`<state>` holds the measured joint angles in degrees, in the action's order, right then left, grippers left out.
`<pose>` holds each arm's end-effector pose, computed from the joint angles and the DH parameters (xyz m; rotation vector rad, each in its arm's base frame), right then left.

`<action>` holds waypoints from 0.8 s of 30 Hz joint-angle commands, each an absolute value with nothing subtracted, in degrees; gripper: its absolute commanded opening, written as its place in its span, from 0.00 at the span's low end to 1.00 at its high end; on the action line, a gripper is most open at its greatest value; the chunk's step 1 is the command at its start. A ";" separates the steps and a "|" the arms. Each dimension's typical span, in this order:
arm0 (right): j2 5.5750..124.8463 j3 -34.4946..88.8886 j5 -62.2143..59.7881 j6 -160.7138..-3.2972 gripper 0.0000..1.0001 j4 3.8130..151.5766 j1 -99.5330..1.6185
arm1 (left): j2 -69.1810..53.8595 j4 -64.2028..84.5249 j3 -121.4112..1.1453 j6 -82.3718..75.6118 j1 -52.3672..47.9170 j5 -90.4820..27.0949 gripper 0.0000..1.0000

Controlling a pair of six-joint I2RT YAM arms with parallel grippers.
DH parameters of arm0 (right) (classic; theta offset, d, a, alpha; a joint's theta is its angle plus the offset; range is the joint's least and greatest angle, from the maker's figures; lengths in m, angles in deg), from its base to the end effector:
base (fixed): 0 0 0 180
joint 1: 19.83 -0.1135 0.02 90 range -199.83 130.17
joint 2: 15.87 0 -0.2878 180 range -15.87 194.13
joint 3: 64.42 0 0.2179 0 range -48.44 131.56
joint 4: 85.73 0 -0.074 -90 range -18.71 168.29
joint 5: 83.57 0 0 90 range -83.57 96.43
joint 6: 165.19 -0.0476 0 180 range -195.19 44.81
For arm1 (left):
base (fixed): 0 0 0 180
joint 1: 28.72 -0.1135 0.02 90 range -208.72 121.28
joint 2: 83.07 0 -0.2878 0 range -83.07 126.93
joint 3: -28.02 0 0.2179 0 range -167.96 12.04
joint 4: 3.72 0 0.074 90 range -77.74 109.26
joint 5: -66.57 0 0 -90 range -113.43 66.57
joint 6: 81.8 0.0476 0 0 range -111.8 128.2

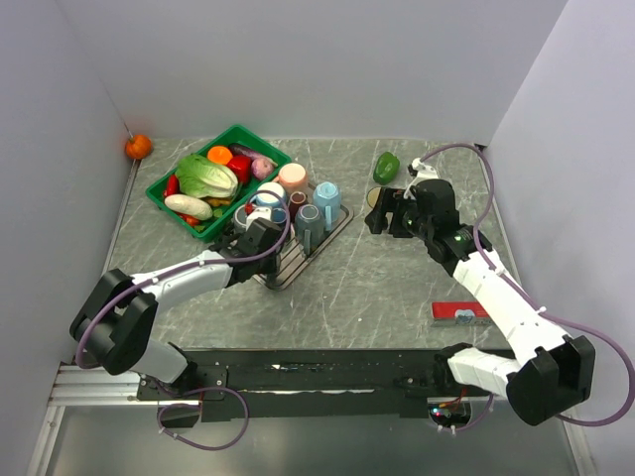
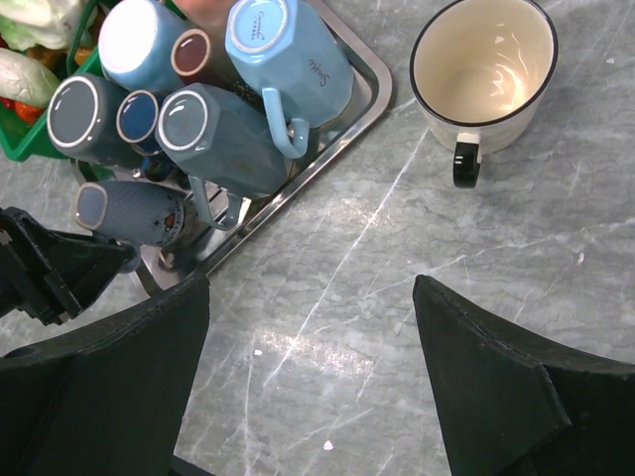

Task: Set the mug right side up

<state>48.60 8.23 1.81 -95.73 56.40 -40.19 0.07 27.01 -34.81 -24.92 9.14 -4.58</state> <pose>0.2022 0.0791 0.3440 -0.0465 2.1285 0.5125 0.2185 -0.1504 0.2310 -0.0416 2.4042 -0.1685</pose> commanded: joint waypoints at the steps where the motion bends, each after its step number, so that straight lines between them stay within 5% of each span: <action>1: 49.08 8.25 1.95 -95.32 0.89 57.46 -40.31 | 0.17 27.56 -37.45 -26.34 9.68 -1.29 0.36; 13: 49.17 8.08 1.86 -95.49 0.89 57.99 -40.40 | -0.98 28.00 -37.53 -27.75 9.77 0.91 0.33; 24: 49.08 8.25 1.68 -95.40 0.88 57.55 -40.31 | -2.20 28.35 -37.62 -28.45 9.77 1.44 0.01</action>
